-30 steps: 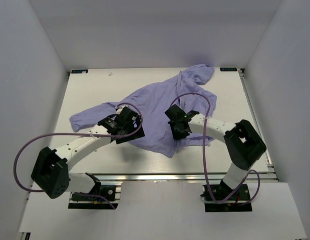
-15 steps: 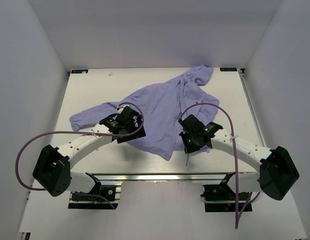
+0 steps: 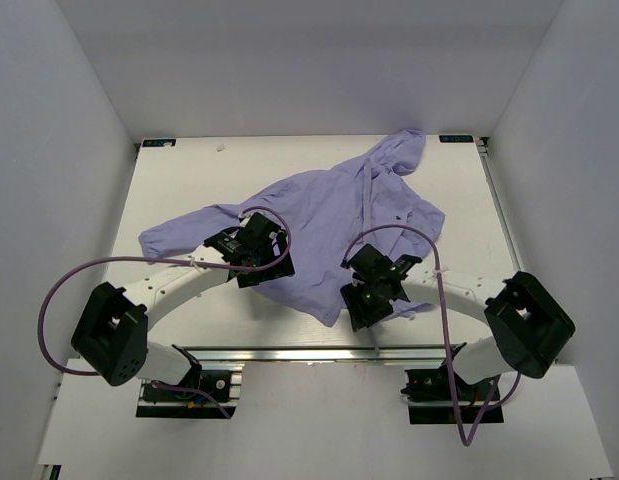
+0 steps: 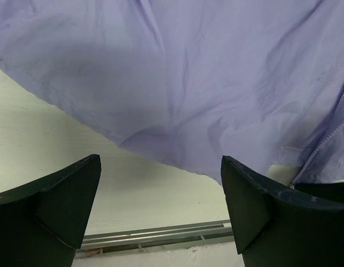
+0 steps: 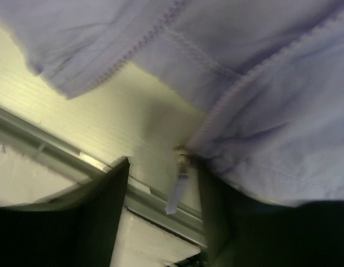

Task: Zip up the jacket

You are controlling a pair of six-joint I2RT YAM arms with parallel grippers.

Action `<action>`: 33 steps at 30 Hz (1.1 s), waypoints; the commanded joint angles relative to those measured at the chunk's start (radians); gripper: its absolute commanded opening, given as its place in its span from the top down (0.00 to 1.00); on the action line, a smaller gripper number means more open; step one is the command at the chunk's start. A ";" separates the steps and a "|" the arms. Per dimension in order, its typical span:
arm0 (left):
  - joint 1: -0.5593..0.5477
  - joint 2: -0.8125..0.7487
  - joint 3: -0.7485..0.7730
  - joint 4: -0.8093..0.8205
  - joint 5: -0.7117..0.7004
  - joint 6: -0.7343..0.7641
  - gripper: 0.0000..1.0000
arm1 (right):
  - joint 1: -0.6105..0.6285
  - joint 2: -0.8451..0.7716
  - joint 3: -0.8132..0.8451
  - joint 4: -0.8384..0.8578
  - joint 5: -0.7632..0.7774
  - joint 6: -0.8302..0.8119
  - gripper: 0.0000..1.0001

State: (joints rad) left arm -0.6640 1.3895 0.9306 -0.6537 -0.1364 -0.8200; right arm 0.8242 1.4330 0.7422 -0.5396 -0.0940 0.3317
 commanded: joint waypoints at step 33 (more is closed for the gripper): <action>0.003 -0.063 -0.007 0.019 0.037 -0.008 0.02 | 0.007 -0.111 -0.073 0.044 0.221 0.076 0.42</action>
State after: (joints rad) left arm -0.6640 1.3655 0.9234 -0.6426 -0.1108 -0.8211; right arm 0.8268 1.3109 0.6903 -0.5392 0.1276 0.3847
